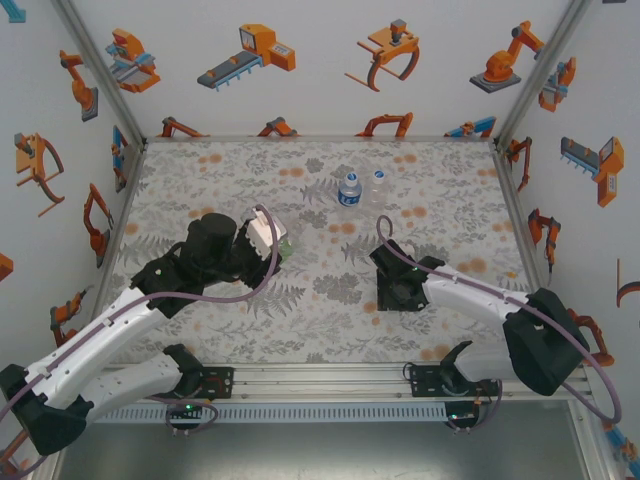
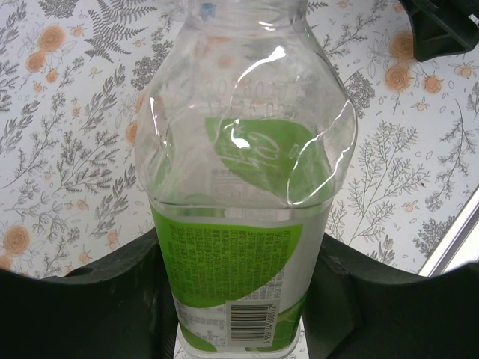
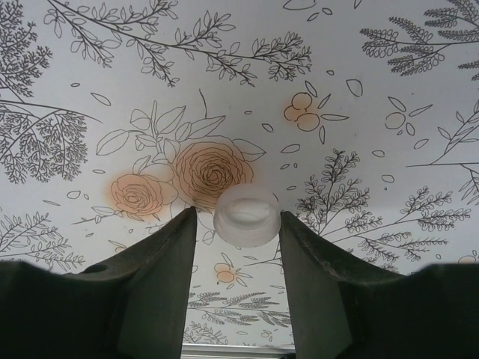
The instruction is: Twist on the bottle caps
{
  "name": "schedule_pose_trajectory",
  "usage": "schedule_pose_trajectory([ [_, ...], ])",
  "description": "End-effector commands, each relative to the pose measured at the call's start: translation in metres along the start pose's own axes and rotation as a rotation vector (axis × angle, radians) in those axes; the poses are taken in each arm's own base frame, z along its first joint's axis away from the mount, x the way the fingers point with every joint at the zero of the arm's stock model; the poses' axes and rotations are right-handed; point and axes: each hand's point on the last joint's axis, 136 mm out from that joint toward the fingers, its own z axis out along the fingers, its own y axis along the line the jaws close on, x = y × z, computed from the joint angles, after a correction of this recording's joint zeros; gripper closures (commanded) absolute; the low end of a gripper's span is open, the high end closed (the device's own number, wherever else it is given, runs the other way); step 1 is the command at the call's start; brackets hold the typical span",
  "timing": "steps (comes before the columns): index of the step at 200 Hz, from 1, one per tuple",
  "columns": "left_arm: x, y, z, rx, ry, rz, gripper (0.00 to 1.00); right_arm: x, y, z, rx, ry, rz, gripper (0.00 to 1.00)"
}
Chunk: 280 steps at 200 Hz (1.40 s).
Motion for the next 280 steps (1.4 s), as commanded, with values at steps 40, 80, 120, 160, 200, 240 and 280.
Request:
schedule_pose_trajectory([
  [40, 0.001, 0.003, -0.009, -0.022, -0.006, 0.015, 0.98, -0.001, 0.001, 0.004, 0.016, -0.001, -0.008, 0.61],
  [80, -0.003, 0.007, -0.023, -0.050, -0.018, 0.015, 0.98, -0.012, 0.021, -0.003, -0.017, -0.019, -0.035, 0.64],
  [120, 0.008, 0.017, -0.029, -0.121, -0.007, 0.019, 0.98, -0.028, 0.064, -0.005, -0.049, -0.025, -0.117, 0.64],
  [160, 0.008, 0.022, -0.030, -0.155, -0.010, 0.010, 0.97, -0.044, 0.108, 0.003, -0.069, -0.013, -0.196, 0.64],
  [200, 0.009, 0.025, -0.031, -0.169, -0.008, 0.006, 0.97, -0.051, 0.130, 0.015, -0.078, 0.008, -0.234, 0.63],
  [240, 0.010, 0.029, -0.033, -0.198, 0.000, 0.012, 0.96, -0.052, 0.135, 0.022, -0.075, 0.029, -0.245, 0.60],
  [280, 0.009, 0.032, -0.036, -0.214, -0.008, 0.015, 0.95, -0.053, 0.138, 0.017, -0.084, 0.027, -0.246, 0.54],
])
